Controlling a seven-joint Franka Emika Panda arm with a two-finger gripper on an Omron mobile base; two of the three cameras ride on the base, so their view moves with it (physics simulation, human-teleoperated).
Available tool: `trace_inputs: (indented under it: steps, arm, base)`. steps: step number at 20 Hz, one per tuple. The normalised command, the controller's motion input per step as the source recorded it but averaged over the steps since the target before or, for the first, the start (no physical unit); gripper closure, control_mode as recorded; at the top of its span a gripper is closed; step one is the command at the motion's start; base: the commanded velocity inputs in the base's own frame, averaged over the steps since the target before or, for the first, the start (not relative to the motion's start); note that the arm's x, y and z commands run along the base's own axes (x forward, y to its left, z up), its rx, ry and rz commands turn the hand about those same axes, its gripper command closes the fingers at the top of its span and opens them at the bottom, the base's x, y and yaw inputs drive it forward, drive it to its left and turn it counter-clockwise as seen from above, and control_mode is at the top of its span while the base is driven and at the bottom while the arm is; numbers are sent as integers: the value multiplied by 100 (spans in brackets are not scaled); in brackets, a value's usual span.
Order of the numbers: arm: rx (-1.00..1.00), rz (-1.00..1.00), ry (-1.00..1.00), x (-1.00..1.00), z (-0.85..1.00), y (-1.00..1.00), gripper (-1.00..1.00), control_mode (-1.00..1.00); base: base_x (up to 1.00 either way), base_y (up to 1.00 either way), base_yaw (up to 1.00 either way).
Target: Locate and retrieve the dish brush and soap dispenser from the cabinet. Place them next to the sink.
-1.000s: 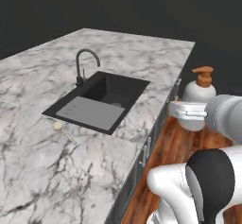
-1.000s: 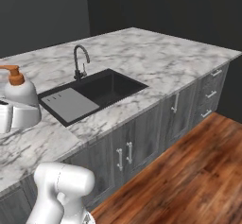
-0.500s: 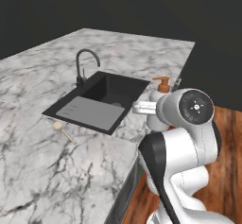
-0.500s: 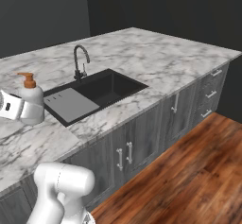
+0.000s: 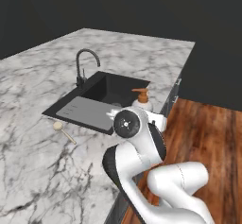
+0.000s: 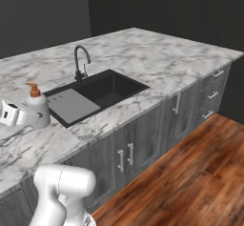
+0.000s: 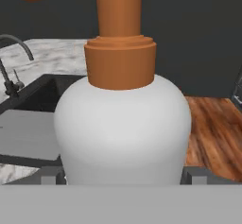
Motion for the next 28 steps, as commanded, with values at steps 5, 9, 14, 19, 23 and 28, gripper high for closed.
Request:
trace_inputs:
  steps: [5, 9, 14, 19, 23, 28]
  arm:
    - [-4, -7, 6, 30, -47, 20, 100, -100]
    - [4, 7, -4, 14, -42, 33, 100, -100]
    - [11, 12, -4, 28, -51, 17, 100, -100]
    - [10, 20, 0, 42, -37, 8, 100, -100]
    - [1, 26, 0, 38, -39, 24, 100, -100]
    - [-5, 25, 0, 38, -48, 29, 100, -100]
  base:
    - [0, 0, 0]
    - [0, 0, 0]
    - [0, 0, 0]
    - [0, 0, 0]
    - [0, 0, 0]
    - [0, 0, 0]
